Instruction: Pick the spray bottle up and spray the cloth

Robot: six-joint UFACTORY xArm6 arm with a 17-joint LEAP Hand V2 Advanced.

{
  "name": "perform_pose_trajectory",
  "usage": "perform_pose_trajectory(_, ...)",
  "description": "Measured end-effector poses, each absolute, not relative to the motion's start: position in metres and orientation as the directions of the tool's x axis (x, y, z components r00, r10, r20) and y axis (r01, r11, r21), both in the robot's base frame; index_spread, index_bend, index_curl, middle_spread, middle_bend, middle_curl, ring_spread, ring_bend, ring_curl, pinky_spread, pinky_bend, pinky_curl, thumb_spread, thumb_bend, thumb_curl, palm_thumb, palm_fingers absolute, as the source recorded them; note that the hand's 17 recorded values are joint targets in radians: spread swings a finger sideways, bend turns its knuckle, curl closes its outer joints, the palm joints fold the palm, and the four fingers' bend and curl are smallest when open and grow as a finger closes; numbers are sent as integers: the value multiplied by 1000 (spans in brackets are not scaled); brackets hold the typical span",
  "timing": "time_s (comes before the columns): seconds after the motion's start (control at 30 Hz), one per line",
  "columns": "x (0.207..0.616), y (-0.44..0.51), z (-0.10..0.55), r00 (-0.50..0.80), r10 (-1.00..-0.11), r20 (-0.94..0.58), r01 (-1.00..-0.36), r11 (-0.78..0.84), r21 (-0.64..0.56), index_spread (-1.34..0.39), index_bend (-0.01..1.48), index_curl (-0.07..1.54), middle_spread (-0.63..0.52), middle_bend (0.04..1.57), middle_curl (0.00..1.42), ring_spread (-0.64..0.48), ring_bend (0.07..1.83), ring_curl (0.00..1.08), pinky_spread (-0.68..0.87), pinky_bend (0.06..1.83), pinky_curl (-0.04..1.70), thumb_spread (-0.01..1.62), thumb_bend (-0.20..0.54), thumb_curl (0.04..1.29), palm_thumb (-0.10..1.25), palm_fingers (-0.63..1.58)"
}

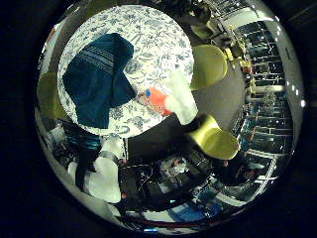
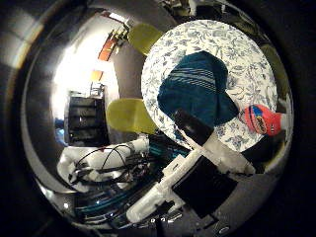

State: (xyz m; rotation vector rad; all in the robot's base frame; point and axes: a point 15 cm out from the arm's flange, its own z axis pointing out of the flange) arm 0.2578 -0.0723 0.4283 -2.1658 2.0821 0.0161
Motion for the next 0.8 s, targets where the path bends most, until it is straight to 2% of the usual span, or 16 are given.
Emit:
perform_pose_trajectory(0.37,232,-89,437,-11,-990,-143,-993,27,-112,-258,180,341,140,197,337,253,200,247,489,570,-2,1110,-22,360,643,331)
perform_pose_trajectory(0.57,218,-87,443,13,-991,-134,-992,4,-123,-251,180,342,149,197,336,253,201,251,480,575,-3,1114,-21,354,638,331)
perform_pose_trajectory(0.8,189,-81,449,36,-991,-127,-992,-21,-121,-240,171,328,162,205,336,240,249,263,459,664,-4,1116,-21,351,638,345)
